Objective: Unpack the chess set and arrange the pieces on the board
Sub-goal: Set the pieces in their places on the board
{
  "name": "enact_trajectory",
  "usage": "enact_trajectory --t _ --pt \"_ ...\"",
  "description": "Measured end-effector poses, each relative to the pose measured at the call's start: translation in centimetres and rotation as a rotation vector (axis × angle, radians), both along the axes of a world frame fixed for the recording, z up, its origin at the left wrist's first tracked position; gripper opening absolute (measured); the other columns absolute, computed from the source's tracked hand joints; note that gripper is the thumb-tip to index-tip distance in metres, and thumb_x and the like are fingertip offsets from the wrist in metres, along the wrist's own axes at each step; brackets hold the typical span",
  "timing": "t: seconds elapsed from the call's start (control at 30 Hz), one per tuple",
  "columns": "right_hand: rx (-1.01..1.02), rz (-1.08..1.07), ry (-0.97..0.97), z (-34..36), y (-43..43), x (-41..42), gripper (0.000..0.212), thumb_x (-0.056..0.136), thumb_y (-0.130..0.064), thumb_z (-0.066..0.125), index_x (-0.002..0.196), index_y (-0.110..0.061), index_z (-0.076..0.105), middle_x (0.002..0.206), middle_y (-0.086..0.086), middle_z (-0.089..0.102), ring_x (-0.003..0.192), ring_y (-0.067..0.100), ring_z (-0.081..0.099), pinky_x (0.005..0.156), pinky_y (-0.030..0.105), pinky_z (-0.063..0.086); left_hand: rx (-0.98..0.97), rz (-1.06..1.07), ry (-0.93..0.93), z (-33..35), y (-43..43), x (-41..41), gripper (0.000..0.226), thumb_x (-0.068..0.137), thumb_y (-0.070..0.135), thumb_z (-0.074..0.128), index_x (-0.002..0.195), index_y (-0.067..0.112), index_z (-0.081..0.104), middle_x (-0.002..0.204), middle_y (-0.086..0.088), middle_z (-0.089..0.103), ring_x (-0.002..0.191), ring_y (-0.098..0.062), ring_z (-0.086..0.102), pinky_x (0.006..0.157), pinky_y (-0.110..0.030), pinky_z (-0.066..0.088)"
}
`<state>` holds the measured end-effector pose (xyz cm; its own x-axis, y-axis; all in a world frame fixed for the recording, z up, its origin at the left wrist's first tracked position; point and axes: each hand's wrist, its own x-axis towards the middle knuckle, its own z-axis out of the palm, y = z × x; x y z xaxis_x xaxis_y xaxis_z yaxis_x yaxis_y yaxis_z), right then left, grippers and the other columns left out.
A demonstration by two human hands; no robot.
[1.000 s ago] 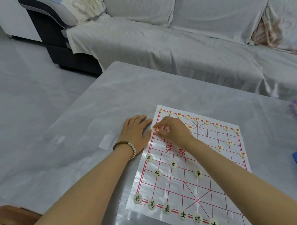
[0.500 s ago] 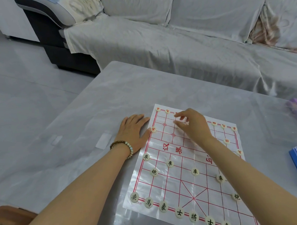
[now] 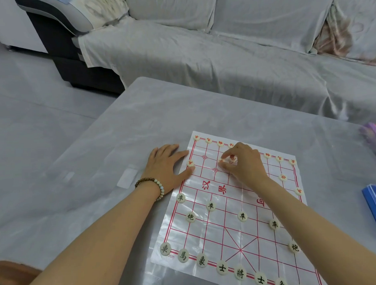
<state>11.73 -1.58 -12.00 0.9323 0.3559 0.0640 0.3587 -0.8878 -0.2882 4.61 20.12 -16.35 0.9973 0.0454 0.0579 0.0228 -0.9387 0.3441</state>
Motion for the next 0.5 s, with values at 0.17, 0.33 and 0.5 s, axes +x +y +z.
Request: enact_trajectory --t 0.17,0.33,0.5 --pt "-0.120 0.109 -0.026 -0.2 -0.2 -1.8 0.036 0.079 -0.059 0.060 0.100 -0.029 0.064 0.110 -0.008 0.056 0.104 0.011 0.048 0.098 0.030 0.029 -0.009 0.000 -0.003 0.0 0.0 0.0 0.074 0.074 0.076 0.022 0.138 0.040 0.033 0.151 0.007 0.024 0.140 -0.016 0.015 0.117 -0.038 0.004" --pt "-0.101 0.180 0.012 0.3 -0.8 -1.6 0.036 0.082 -0.050 0.063 0.113 -0.034 0.064 0.118 -0.010 0.058 0.109 0.011 0.047 0.095 0.028 0.028 -0.005 0.000 0.000 0.1 0.0 0.0 0.074 0.074 0.075 0.023 0.138 0.040 0.033 0.151 0.007 0.024 0.140 -0.016 0.015 0.117 -0.038 0.004" --pt "-0.048 0.132 0.022 0.1 -0.1 -1.4 0.030 0.082 -0.050 0.063 0.101 -0.027 0.067 0.111 -0.008 0.062 0.104 0.011 0.050 0.090 0.024 0.024 0.017 0.003 -0.002 0.0 0.0 0.0 0.084 0.067 0.082 0.012 0.138 0.042 0.031 0.151 0.009 0.023 0.140 -0.014 0.014 0.116 -0.037 0.003"
